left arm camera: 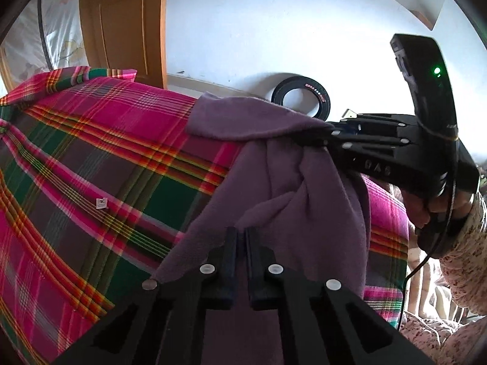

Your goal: Fold clothes

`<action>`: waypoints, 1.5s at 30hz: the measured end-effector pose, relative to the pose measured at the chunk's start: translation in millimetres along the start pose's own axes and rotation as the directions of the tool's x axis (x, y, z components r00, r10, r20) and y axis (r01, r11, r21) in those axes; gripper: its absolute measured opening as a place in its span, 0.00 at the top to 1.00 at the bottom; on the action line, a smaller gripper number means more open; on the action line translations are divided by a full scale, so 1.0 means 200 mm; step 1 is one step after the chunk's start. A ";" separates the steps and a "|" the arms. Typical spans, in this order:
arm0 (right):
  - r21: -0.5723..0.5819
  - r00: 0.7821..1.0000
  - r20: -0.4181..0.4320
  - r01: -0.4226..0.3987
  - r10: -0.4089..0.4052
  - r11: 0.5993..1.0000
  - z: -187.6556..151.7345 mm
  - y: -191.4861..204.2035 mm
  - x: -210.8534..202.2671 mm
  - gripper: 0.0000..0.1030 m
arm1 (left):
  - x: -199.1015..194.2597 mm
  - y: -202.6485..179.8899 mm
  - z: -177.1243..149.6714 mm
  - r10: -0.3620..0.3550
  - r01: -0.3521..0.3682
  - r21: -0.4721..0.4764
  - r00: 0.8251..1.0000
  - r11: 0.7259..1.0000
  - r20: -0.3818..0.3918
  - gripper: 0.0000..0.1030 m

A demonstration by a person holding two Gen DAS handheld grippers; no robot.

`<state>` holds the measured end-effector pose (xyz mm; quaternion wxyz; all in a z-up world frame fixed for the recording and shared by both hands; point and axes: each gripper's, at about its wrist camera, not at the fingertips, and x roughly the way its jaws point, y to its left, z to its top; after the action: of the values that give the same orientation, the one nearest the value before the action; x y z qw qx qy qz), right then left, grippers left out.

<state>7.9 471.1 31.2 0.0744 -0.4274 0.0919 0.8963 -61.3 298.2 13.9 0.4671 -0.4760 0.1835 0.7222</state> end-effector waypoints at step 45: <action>0.639 0.995 0.095 -0.082 0.028 0.765 -0.30 -0.57 -0.02 0.96 | -0.03 0.18 0.11 -0.044 0.067 -0.234 0.994 0.970 0.100 0.96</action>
<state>79.4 568.4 -14.2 0.1932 -0.3373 0.4018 0.8291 -102.7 292.5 21.8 0.4351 -0.4988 0.0606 0.7471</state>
